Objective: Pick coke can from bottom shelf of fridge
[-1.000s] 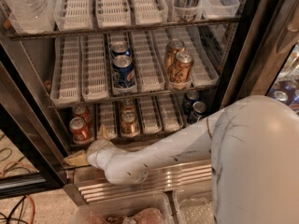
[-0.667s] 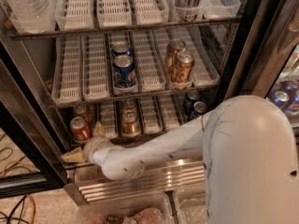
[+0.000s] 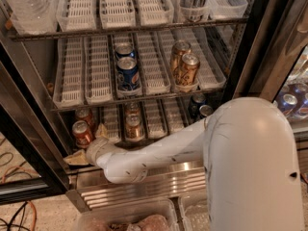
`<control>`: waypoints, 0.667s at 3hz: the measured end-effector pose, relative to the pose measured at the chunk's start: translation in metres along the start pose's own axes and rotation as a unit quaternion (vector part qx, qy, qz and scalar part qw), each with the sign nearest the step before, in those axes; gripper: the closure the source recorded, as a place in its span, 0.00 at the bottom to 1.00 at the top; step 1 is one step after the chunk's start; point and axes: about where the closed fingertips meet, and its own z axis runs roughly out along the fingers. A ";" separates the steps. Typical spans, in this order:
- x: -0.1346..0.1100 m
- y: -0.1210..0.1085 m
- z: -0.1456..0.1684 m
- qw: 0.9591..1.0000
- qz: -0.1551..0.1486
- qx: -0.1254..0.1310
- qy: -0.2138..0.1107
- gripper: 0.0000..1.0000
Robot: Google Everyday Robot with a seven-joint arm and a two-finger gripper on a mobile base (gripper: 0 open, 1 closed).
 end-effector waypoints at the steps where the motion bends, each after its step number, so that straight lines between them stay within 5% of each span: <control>1: 0.002 -0.012 -0.004 1.000 -0.001 0.017 0.001 0.00; 2: 0.002 -0.016 -0.001 0.999 0.016 0.031 -0.020 0.00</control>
Offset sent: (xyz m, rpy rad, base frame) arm 0.0150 -0.0112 -0.0013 0.1153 -0.0402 -0.0973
